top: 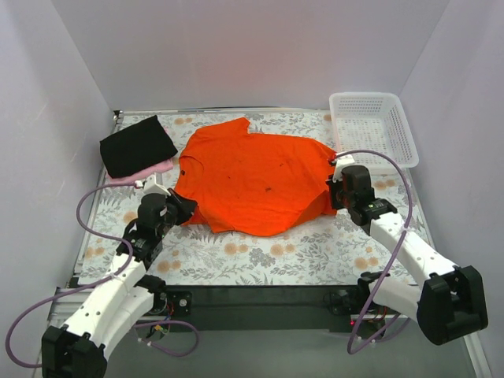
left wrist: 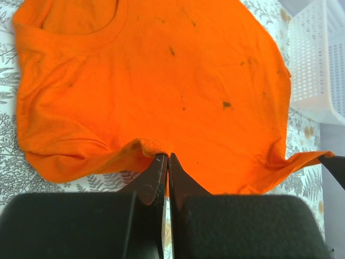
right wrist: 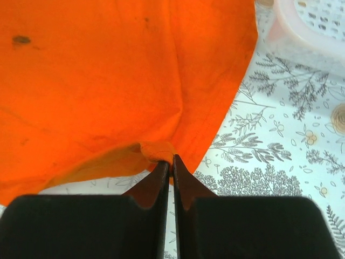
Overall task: Fold and stack the t-shirts
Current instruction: Flatten the tshirt out
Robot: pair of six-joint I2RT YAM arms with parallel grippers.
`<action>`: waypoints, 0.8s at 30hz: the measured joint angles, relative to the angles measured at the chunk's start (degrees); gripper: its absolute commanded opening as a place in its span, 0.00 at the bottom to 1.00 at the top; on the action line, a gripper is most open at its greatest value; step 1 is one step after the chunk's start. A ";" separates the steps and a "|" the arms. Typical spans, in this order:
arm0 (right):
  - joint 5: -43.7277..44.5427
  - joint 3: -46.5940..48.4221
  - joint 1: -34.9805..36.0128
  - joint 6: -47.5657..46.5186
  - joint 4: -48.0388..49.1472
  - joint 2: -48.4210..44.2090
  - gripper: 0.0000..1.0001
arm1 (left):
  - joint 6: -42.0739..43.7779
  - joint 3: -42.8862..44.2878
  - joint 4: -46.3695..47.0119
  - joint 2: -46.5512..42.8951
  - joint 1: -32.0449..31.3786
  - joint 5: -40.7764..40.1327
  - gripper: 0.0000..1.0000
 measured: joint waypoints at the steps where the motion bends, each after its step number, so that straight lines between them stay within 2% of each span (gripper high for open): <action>1: 0.96 0.00 0.07 0.20 -0.39 0.63 0.01 | -0.15 -0.28 -0.15 0.11 -0.02 -0.37 0.00; 7: 7.21 -0.09 0.04 1.57 -2.27 1.60 0.01 | -1.22 -2.75 -0.90 0.35 -0.02 -0.94 0.00; 13: 10.73 -2.84 0.28 3.26 -2.01 -7.06 0.01 | -2.36 -5.49 -2.23 -3.63 -0.31 0.00 0.00; 14: 10.88 -3.56 0.59 3.54 -1.99 -8.94 0.10 | -2.58 -5.64 -2.58 -4.68 -0.50 0.22 0.00; 16: 10.97 -5.05 1.44 4.55 -1.75 -12.39 0.27 | -3.02 -5.68 -3.23 -7.02 -0.96 0.98 0.14; 17: 11.23 -5.77 2.12 4.79 -1.75 -13.73 0.34 | -3.21 -5.68 -3.26 -8.22 -1.20 1.40 0.25; 18: 11.76 -6.58 3.15 5.27 -1.75 -15.23 0.36 | -3.43 -5.68 -3.39 -9.66 -1.55 1.92 0.38; 20: 12.74 -7.65 4.98 5.88 -1.84 -16.85 0.42 | -3.85 -5.66 -3.69 -12.26 -2.21 2.97 0.51; 21: 13.51 -7.98 5.77 6.12 -1.88 -17.27 0.43 | -4.13 -5.64 -4.00 -13.40 -2.40 3.37 0.60; 24: 15.47 -8.41 7.02 6.58 -1.97 -18.82 0.47 | -4.59 -4.83 -6.03 -16.46 -2.73 4.11 0.69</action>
